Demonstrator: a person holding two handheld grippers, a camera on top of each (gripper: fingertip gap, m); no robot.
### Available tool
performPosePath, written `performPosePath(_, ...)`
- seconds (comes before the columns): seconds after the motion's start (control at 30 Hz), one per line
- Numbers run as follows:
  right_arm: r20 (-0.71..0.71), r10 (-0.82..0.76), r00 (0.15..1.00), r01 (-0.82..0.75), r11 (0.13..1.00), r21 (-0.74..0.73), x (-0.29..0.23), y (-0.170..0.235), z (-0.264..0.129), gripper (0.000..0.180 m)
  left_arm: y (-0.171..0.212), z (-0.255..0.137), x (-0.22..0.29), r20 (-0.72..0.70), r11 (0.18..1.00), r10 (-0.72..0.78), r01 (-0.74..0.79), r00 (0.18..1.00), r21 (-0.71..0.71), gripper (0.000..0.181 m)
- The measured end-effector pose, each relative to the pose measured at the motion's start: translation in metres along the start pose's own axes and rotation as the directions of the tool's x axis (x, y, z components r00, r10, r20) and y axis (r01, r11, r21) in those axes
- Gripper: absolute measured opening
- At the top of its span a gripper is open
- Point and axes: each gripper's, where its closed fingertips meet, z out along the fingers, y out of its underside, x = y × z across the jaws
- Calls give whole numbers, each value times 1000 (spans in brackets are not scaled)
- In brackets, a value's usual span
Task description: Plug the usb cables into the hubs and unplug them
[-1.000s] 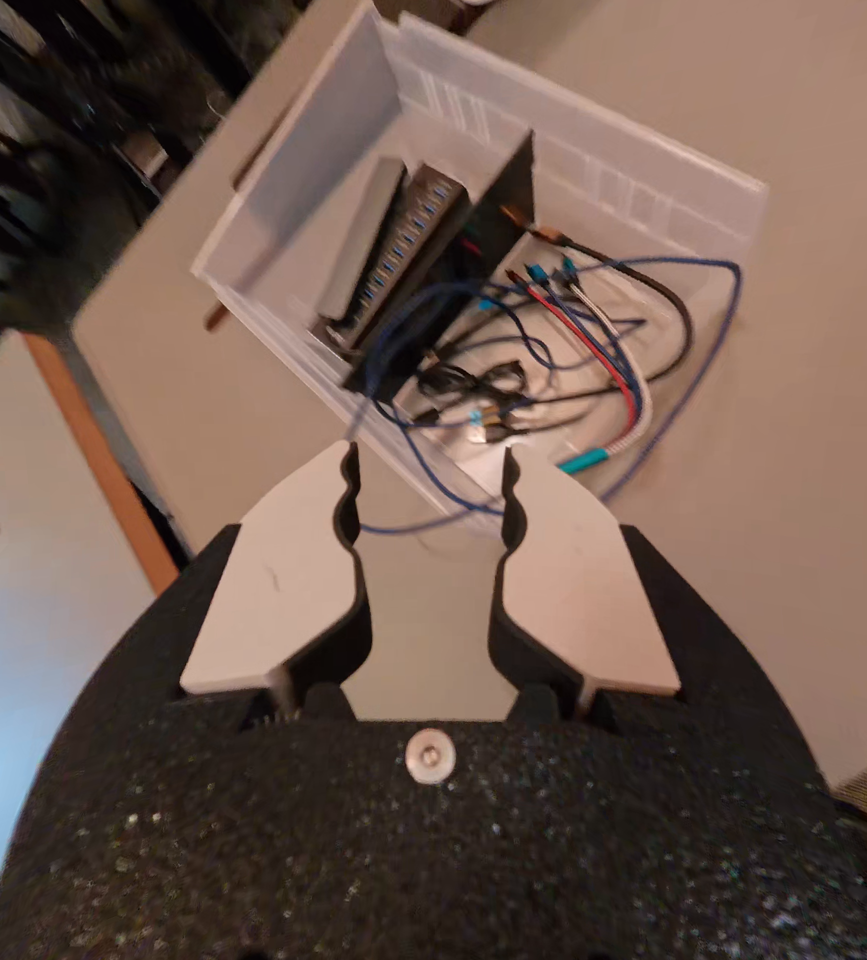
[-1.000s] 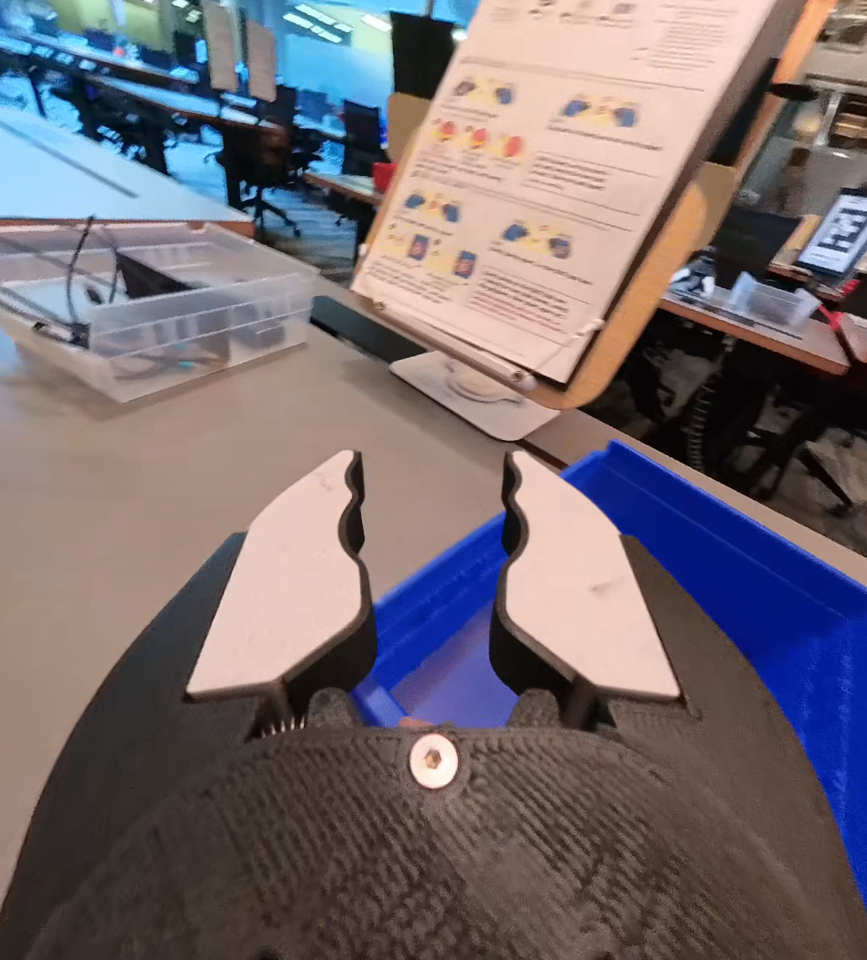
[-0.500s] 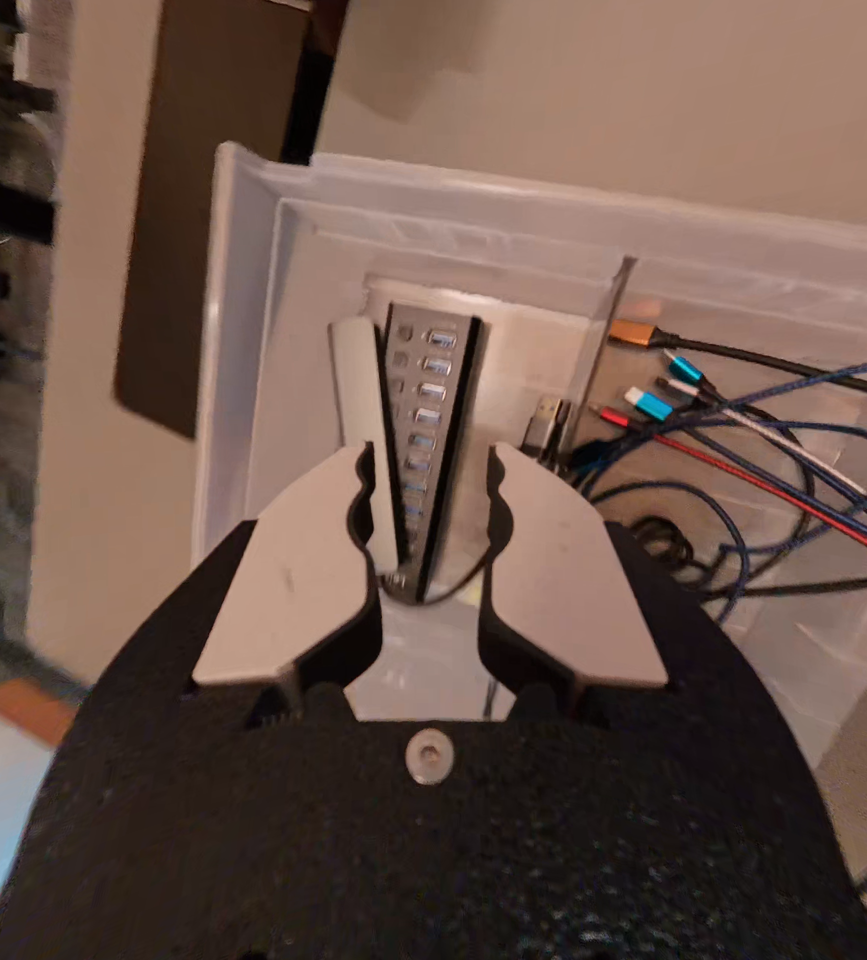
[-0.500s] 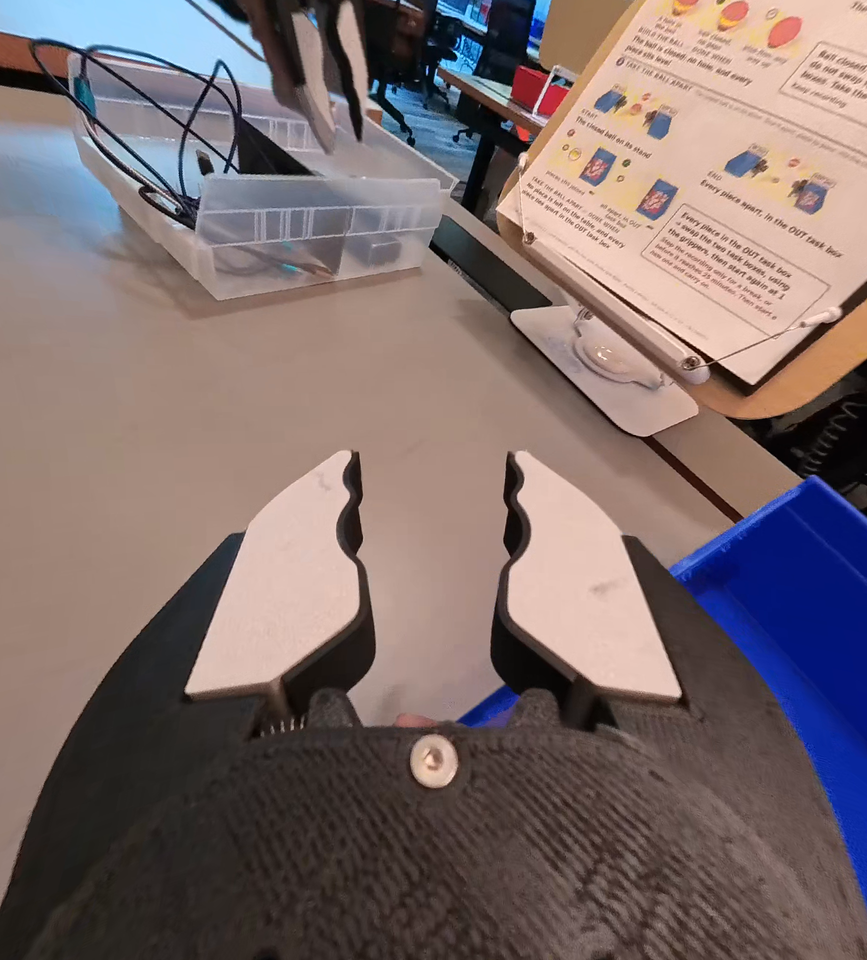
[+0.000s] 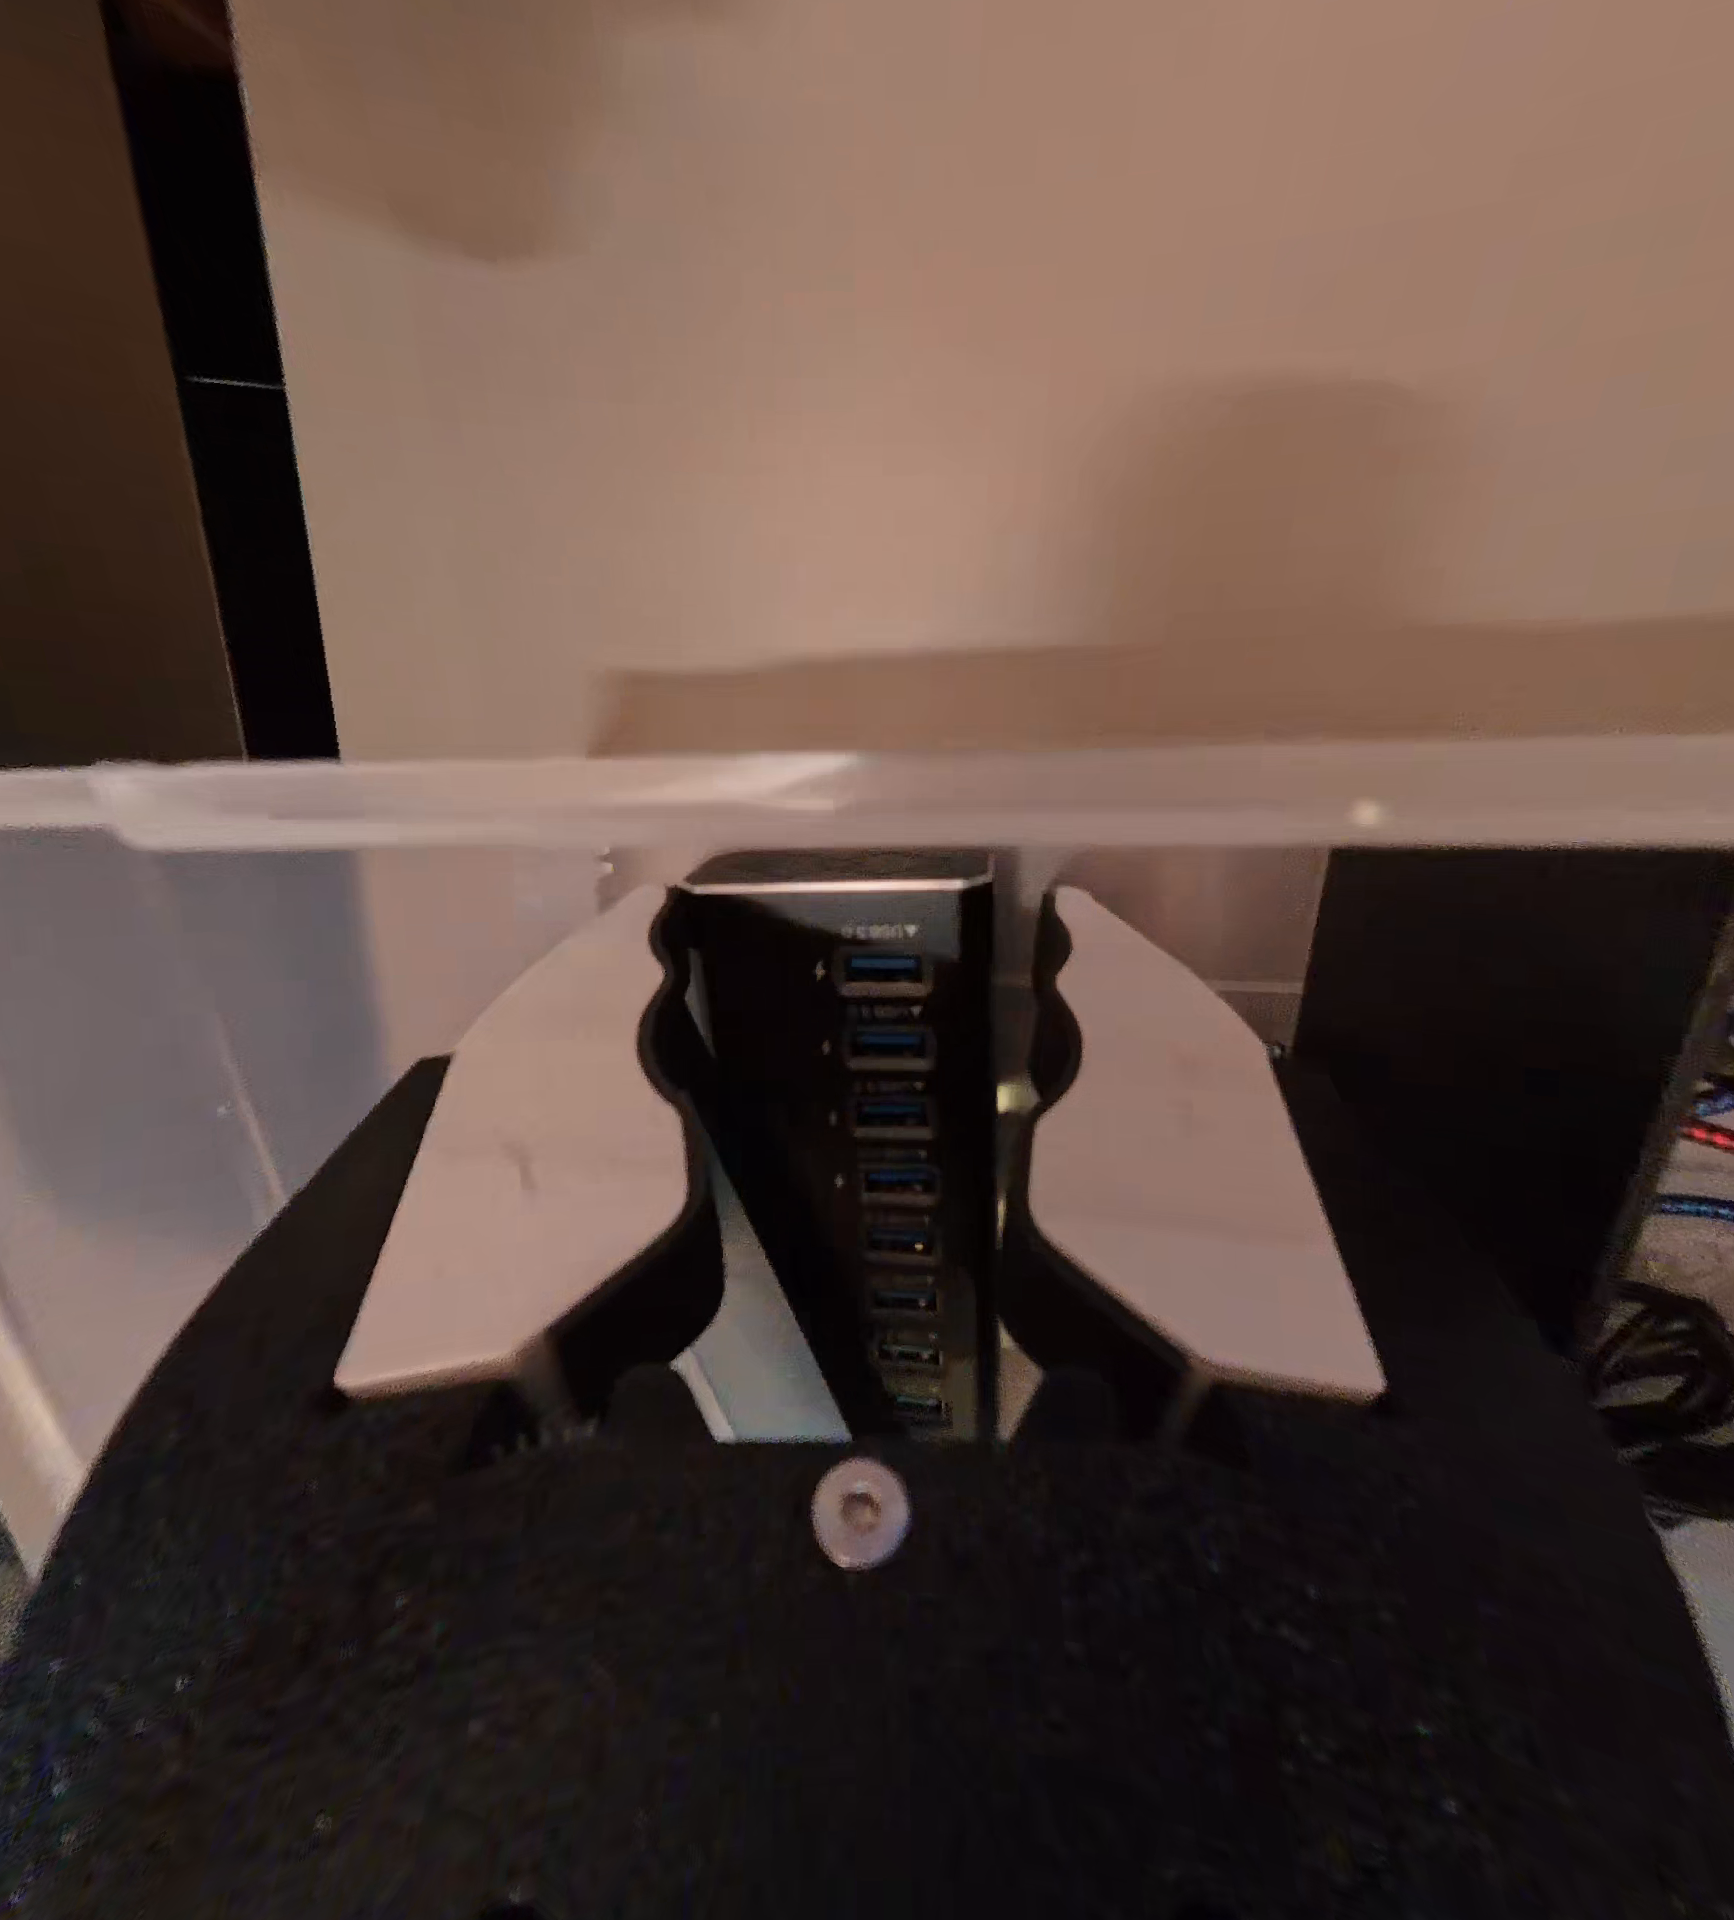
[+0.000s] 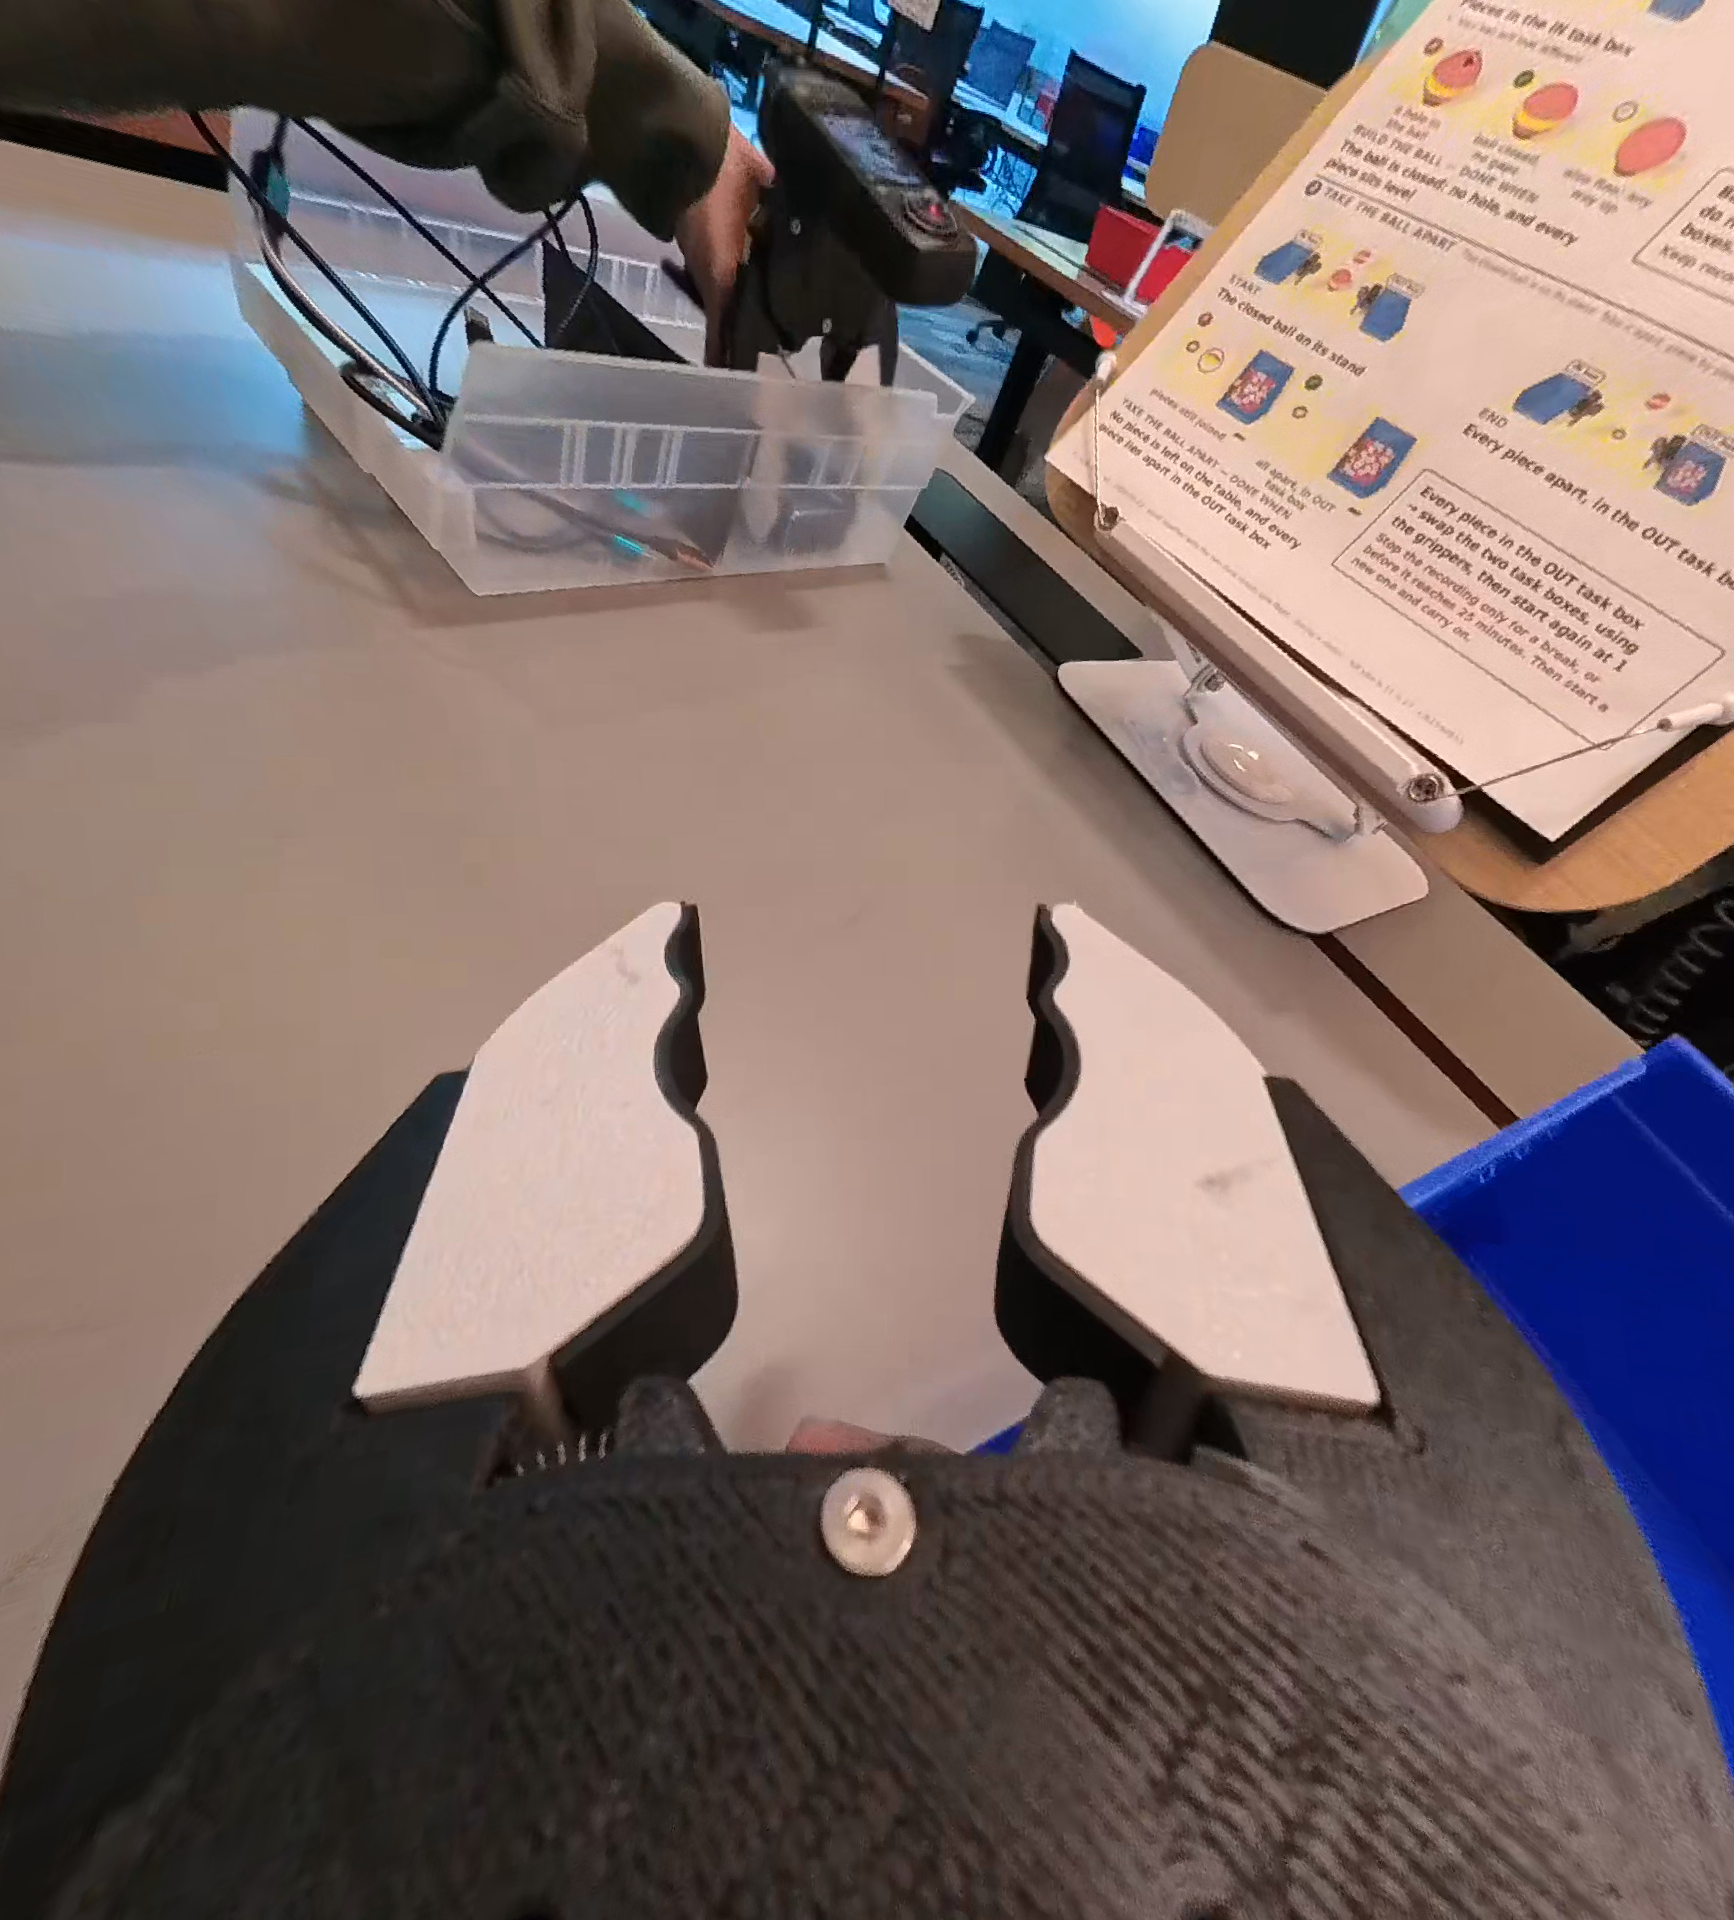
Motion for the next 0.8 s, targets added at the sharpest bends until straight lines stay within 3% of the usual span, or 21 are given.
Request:
performPosePath(0.1, 11, 3, 1000, -3, 1000, 20, 0, 0, -3, 60, 8, 1, -1, -49, 997, -77, 75, 996, -35, 57)
performPosePath(0.23, -6, -4, 1000, 4, 1000, 27, 4, -2, -8, 62, 4, 3, -1, -85, 985, -170, 173, 982, 25, 60)
performPosePath(0.43, -42, 22, 999, -20, 998, 64, 10, -12, -13, 61, 2, -3, -2, 25, 992, -112, 110, 993, 67, 58)
performPosePath(0.6, -37, -20, 999, 22, 998, 60, 0, -21, -9, 61, -19, -56, -2, 138, 958, -159, 119, 977, 262, 57)
performPosePath(0.8, 10, -82, 997, 81, 995, 51, -21, -28, 2, 61, -24, -133, -9, 246, 808, -359, 169, 900, 564, 57)
